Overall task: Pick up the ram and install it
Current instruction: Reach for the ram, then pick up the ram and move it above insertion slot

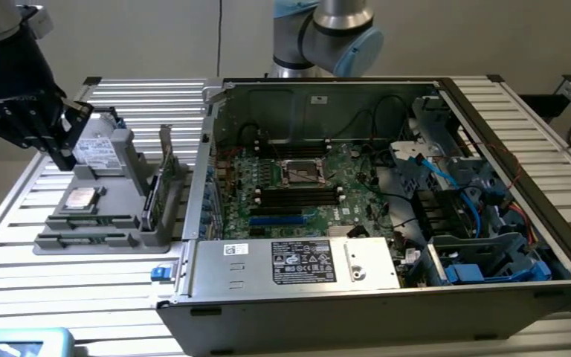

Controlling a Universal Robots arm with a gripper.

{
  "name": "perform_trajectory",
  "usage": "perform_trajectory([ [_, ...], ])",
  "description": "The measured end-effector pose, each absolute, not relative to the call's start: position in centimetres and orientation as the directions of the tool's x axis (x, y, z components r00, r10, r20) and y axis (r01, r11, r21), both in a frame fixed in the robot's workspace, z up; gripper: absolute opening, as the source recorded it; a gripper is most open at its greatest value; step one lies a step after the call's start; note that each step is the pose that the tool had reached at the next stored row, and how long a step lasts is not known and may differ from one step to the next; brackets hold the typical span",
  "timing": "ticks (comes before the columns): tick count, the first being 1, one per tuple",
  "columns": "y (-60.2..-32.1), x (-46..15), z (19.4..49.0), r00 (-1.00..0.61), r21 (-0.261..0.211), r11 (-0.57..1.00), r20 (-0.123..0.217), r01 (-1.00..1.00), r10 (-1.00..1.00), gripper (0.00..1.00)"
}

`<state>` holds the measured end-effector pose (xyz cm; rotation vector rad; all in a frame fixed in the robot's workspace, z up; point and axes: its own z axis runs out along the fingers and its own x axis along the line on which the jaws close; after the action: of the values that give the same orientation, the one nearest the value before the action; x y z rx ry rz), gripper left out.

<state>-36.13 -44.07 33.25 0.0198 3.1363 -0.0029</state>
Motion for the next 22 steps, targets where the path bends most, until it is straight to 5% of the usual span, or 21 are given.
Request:
perform_trajectory([
  [9,-42.8,-36.5,32.2,-1.0,-0.018,1.0,-0.005,-0.002,-0.002,0.11],
  [22,-42.8,-36.4,32.1,-1.0,-0.222,0.975,-0.002,-0.028,-0.029,0.11],
])
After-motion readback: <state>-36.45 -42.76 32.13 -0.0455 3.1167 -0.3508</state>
